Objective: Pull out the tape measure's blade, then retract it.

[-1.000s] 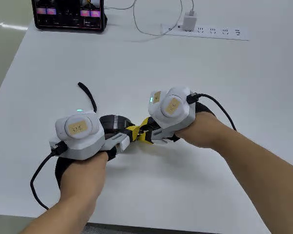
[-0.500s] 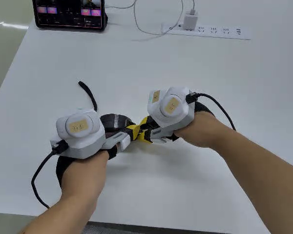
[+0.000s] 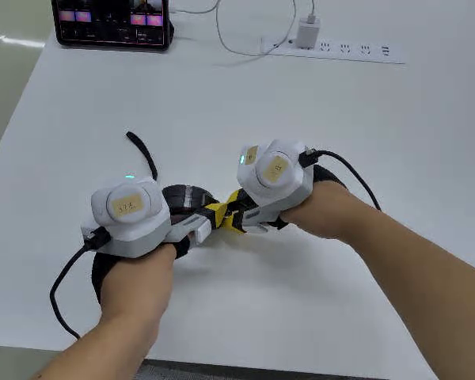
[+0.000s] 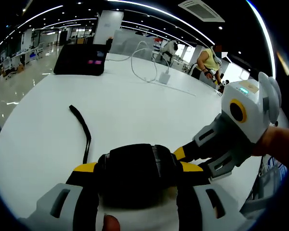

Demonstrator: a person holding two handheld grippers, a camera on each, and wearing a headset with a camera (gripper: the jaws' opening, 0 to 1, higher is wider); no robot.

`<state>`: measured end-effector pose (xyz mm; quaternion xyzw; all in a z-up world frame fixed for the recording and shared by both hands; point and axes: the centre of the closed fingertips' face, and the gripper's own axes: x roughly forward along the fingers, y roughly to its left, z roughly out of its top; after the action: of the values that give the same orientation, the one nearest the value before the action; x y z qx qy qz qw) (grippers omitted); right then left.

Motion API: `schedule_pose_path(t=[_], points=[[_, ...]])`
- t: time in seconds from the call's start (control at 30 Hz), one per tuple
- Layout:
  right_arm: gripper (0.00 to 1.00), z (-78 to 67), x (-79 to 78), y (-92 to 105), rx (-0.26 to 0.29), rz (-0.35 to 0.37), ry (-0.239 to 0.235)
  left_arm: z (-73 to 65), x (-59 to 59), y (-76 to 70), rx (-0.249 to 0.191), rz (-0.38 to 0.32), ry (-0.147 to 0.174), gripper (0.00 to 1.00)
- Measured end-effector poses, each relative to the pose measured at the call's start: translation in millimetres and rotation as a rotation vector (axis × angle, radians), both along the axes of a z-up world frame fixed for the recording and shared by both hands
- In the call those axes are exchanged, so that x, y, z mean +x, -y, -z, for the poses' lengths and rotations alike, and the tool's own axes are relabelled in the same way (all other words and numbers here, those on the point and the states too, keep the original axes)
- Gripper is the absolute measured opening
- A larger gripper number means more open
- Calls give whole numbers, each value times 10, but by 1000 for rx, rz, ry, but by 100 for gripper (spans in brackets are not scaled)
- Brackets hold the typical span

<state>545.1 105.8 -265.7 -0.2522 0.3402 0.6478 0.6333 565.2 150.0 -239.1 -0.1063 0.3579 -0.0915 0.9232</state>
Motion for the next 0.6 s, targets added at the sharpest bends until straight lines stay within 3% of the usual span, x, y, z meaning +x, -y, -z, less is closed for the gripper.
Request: schedule_pose_path(t=[0.6], points=[[16, -2, 16, 25, -9, 1, 20, 4, 18, -2, -9, 13, -6, 63]])
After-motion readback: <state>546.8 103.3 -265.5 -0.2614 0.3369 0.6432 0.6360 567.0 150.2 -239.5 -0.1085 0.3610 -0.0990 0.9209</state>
